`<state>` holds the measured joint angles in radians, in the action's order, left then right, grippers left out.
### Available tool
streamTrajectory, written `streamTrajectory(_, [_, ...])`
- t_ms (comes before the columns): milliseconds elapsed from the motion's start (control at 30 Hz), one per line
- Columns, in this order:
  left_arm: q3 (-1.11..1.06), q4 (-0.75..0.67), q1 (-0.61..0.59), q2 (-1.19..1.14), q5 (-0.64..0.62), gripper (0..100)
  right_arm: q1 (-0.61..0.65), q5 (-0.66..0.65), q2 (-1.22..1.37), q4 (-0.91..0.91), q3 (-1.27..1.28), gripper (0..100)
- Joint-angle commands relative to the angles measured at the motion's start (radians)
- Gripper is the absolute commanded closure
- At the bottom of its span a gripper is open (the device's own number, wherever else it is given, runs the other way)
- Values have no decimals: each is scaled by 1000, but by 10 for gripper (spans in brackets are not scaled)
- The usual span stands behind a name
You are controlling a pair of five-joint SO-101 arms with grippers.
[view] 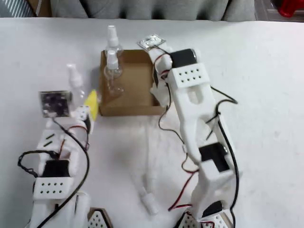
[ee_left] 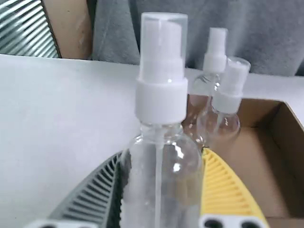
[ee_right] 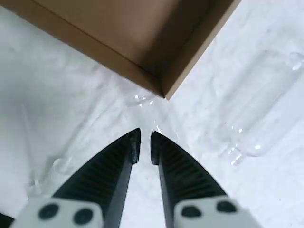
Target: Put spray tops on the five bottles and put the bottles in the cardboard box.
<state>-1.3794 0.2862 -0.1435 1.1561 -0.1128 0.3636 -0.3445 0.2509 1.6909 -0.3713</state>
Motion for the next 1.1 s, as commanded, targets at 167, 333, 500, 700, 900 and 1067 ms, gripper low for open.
streamTrajectory(167, [147,-25,-42,-7,-46,979,-1,8,-349,28,322,983])
streamTrajectory(333, [261,49,-42,-7,-167,979,-1,8,-561,28,465,983])
streamTrajectory(500, [373,138,1,-8,-218,979,-1,8,-765,27,562,983])
streamTrajectory(700, [535,230,87,-120,-226,979,77,-2,-1024,27,617,982])
streamTrajectory(900, [733,316,111,-294,-229,979,266,2,-1280,-25,753,982])
streamTrajectory(1067, [760,373,217,-309,-229,979,397,-2,-1423,-243,1016,982])
